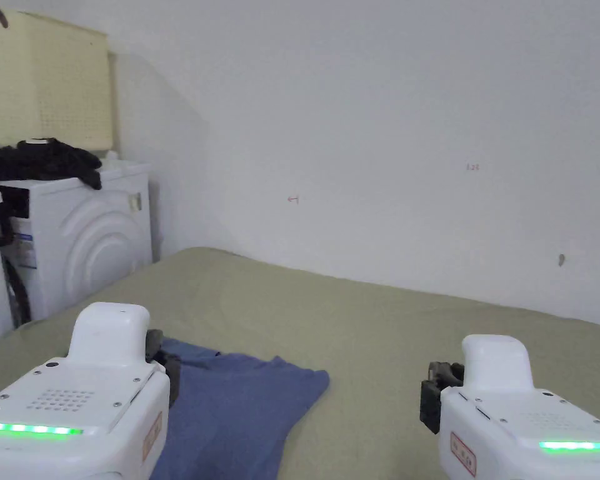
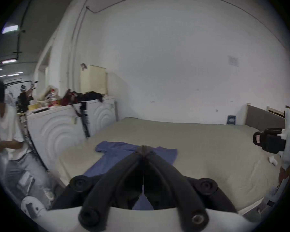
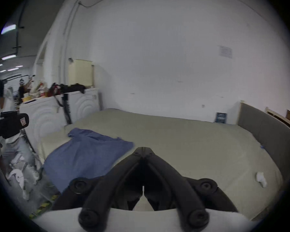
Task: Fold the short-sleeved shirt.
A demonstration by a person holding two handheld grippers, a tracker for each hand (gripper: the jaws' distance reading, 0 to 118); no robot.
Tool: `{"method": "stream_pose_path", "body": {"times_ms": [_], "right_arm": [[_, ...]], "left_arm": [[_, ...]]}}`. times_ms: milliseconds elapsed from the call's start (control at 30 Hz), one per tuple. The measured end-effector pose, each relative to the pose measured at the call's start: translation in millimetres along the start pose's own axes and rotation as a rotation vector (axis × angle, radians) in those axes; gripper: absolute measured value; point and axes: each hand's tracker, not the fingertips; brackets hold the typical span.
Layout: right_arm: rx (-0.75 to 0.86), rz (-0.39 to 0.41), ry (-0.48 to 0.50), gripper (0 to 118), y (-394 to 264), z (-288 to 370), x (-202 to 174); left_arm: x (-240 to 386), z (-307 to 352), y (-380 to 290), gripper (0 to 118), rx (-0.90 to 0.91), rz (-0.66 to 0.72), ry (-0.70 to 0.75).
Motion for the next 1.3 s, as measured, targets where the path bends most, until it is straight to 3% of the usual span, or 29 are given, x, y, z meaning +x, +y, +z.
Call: {"method": "stream_pose_path", "body": {"times_ms": [200, 300, 767, 1000, 1300], "right_arm": [[-0.016, 0.032, 0.198, 1, -3.2, -17.0, -74.1], [-0.027, 0.05, 0.226, 1, -7.9, -20.7, -92.2], [-0.055, 0.043, 0.193, 1, -9.9, -42.6, -67.8], [-0.093, 0.04, 0.145, 1, -21.9, -85.1, -37.1], [-0.173, 0.041, 0.079, 1, -39.1, -139.9, 20.3]], "left_arm": [[-63.8, 27.5, -15.0, 0, -0.021, 0.051, 0.151], [-79.3, 33.6, -21.9, 0, -0.036, 0.057, 0.18], [-62.2, -9.4, -40.9, 0, -0.131, 0.043, 0.106], [-31.7, -117.9, -48.7, 0, -0.299, 0.001, -0.072], [27.3, -342.7, -35.8, 0, -0.632, -0.155, -0.331]]}}
